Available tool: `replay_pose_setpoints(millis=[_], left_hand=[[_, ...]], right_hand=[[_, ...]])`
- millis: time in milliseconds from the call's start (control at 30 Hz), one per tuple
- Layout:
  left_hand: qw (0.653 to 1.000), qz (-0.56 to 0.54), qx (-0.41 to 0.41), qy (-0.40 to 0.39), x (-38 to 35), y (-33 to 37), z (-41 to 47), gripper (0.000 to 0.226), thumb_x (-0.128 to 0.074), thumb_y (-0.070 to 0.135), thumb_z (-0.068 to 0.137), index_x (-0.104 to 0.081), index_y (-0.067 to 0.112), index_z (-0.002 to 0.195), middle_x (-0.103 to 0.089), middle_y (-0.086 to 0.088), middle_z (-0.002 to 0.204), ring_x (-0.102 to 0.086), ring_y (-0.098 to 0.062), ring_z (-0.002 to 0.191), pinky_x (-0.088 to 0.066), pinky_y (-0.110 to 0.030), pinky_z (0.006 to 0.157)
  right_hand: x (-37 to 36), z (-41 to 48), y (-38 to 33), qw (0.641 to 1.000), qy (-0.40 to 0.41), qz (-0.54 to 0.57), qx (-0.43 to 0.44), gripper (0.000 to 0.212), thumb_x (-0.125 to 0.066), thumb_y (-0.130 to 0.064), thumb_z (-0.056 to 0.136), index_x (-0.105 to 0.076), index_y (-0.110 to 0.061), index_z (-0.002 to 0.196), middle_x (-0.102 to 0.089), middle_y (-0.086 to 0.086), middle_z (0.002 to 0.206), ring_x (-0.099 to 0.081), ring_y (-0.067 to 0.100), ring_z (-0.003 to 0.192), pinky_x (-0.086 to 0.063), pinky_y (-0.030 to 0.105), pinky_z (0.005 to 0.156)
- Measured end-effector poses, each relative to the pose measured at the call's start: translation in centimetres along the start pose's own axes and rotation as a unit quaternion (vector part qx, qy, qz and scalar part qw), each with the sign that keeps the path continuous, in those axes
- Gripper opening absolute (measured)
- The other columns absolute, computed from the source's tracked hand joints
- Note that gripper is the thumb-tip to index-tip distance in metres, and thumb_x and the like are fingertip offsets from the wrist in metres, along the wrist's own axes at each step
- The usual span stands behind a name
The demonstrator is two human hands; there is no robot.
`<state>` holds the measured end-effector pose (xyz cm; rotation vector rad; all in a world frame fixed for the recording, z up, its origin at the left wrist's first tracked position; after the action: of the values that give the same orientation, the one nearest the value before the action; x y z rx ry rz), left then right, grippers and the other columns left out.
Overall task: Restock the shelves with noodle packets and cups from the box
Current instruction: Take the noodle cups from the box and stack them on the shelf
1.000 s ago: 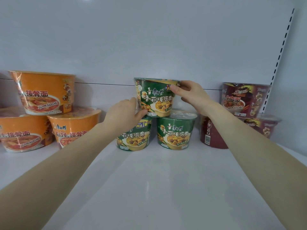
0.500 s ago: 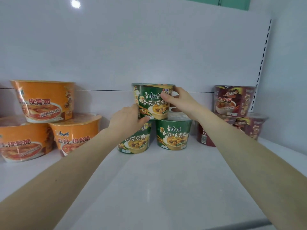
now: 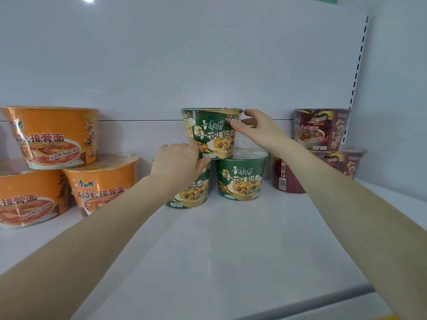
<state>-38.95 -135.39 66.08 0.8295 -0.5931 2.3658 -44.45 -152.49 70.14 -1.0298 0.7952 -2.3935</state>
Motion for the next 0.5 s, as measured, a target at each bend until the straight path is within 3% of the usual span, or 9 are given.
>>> replay_pose_setpoints(millis=[100, 167, 233, 367, 500], left_hand=[[0.987, -0.019, -0.115, 0.113, 2.2, 2.2, -0.8, 0.026, -0.055, 0.031, 0.086, -0.057, 0.007, 0.077, -0.058, -0.006, 0.061, -0.058, -0.028, 0.057, -0.04, -0.028, 0.057], [0.974, -0.047, -0.162, 0.15, 2.7, 4.0, -1.0, 0.024, -0.061, 0.025, 0.079, -0.057, 0.007, 0.063, -0.056, -0.006, 0.05, -0.053, -0.025, 0.044, -0.035, -0.024, 0.049], [0.97, -0.065, -0.185, 0.141, 3.0, 6.0, -1.1, 0.027, -0.055, 0.028, 0.076, -0.059, 0.008, 0.059, -0.055, -0.004, 0.047, -0.052, -0.025, 0.04, -0.032, -0.021, 0.044], [0.961, -0.088, -0.215, 0.152, 3.8, 9.9, -0.8, 0.03, -0.046, 0.03, 0.074, -0.052, 0.012, 0.051, -0.05, -0.002, 0.043, -0.048, -0.023, 0.036, -0.016, -0.016, 0.043], [0.952, -0.115, -0.243, 0.146, 3.2, 13.9, -0.1, 0.033, -0.039, 0.031, 0.076, -0.051, 0.014, 0.05, -0.05, 0.0, 0.044, -0.05, -0.022, 0.037, -0.021, -0.016, 0.041]], right_hand=[[1.9, -1.0, -0.1, 0.994, 0.063, -0.069, 0.05, 0.046, -0.058, -0.03, 0.089, -0.05, -0.006, 0.128, -0.057, 0.009, 0.128, -0.055, 0.019, 0.116, -0.041, 0.025, 0.098], [3.4, -1.9, -0.2, 0.988, 0.094, -0.1, 0.07, 0.034, -0.057, -0.022, 0.09, -0.059, -0.005, 0.119, -0.062, 0.008, 0.12, -0.058, 0.016, 0.109, -0.04, 0.017, 0.092], [5.3, -2.8, 0.0, 0.983, 0.125, -0.113, 0.08, 0.027, -0.057, -0.017, 0.089, -0.064, -0.005, 0.112, -0.066, 0.007, 0.114, -0.058, 0.011, 0.101, -0.036, 0.009, 0.084], [9.4, -4.2, 2.0, 0.975, 0.173, -0.126, 0.055, 0.019, -0.058, -0.014, 0.087, -0.069, -0.006, 0.102, -0.069, 0.005, 0.104, -0.055, -0.006, 0.078, -0.039, 0.013, 0.08], [13.6, -5.7, 4.7, 0.97, 0.201, -0.136, 0.014, 0.02, -0.058, -0.015, 0.088, -0.068, -0.007, 0.104, -0.065, -0.002, 0.097, -0.054, 0.005, 0.086, -0.037, 0.002, 0.07]])
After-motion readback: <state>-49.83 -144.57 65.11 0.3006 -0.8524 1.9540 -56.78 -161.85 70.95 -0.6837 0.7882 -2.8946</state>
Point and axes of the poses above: each hand's wrist, its own z-axis towards the middle knuckle, its own x-axis out of the back of the hand, y = z × x, the point moved 5 cm from there along z, towards the middle knuckle
